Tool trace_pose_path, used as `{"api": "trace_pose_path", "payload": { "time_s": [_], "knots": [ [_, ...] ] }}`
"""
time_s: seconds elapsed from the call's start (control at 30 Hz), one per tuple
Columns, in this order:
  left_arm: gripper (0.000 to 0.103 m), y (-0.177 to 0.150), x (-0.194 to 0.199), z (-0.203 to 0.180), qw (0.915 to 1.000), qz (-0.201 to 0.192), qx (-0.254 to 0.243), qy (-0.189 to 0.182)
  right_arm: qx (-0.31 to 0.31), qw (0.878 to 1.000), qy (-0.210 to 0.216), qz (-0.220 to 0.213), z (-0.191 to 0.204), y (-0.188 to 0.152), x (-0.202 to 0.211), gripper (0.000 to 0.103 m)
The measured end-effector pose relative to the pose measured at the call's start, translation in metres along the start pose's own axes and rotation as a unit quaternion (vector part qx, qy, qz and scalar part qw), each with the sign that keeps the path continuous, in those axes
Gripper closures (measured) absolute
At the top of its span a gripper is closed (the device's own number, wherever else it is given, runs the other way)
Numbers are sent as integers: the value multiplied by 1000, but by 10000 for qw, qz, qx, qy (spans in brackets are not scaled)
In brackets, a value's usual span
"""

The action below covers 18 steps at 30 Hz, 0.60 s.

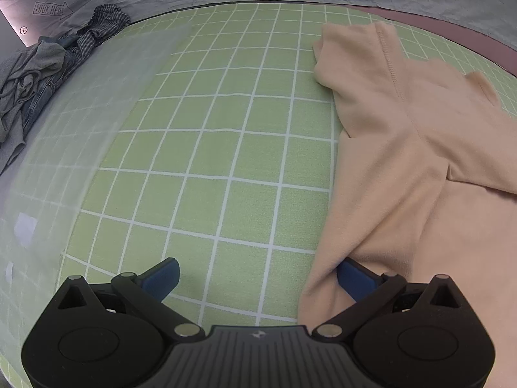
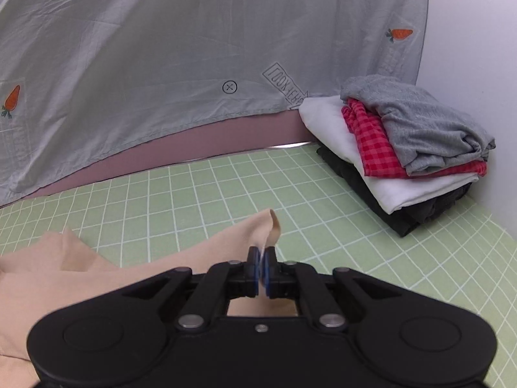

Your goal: Fold clothes

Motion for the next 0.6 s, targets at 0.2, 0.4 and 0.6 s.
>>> {"api": "trace_pose_path", "payload": {
  "time_s": [0.2, 0.4, 0.6],
  "knots": [
    [1, 10, 4, 10, 9992, 8, 326, -240, -593, 9974, -64, 417, -10, -24, -7, 62],
    [6, 48, 15, 18, 9944, -459, 684, -659, -716, 9943, -172, 777, -13, -49, -14, 53],
    [27, 97, -3, 2, 9903, -716, 521, -1067, -702, 9926, -267, 955, -11, -62, -23, 51]
  ]
}}
Point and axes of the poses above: each gripper's, at about its wrist camera, not at the fingertips, and x roughly against the way its jaws point, z to its left, y to its top, the point moved 8 cm from there along -x, roughly the way its jaws point, and after that the axes turned 8 degrees about -x, right-handed, at the moved point
